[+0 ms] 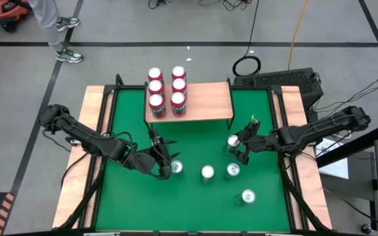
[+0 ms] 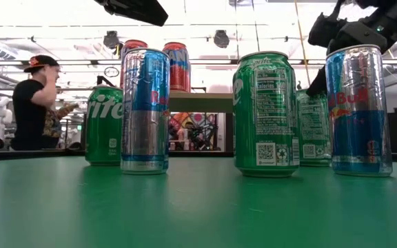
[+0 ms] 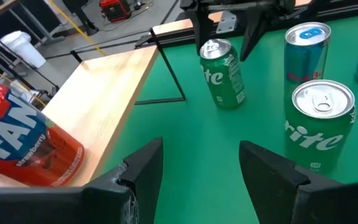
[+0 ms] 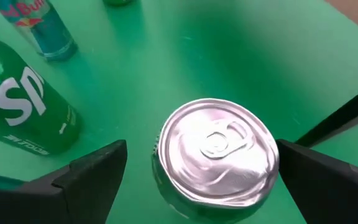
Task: Place canned beverage on shelf
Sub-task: Put the green soda can on the shelf
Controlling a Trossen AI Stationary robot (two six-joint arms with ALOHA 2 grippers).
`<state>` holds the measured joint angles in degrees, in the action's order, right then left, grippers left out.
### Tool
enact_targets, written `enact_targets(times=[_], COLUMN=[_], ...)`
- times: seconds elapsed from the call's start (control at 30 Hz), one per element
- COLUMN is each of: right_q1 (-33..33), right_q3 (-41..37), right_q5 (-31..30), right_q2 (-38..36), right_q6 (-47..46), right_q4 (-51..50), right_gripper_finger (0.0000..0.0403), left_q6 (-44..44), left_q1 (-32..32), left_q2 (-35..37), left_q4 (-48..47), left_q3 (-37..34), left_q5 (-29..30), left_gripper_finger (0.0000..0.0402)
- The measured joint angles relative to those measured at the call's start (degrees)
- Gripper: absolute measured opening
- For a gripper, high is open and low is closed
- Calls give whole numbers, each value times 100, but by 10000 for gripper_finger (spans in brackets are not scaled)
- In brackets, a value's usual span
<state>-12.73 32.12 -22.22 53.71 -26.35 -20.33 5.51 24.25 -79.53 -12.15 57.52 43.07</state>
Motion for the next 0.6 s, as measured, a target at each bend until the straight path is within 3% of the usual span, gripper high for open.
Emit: enact_targets(times=[0.37,0.6], right_q1=[2,2], right_q3=[-2,-2], right_q5=[-9,-17], right_q2=[737,759], right_q6=[7,56], right_q4=[203,251], right_gripper_finger=[389,328], left_q6=[-145,-147], left_q1=[-309,-365], left_q2=[2,2], left_q4=[265,271], left_q3=[0,0], left_q5=[-465,-557], left_gripper_finger=[202,202])
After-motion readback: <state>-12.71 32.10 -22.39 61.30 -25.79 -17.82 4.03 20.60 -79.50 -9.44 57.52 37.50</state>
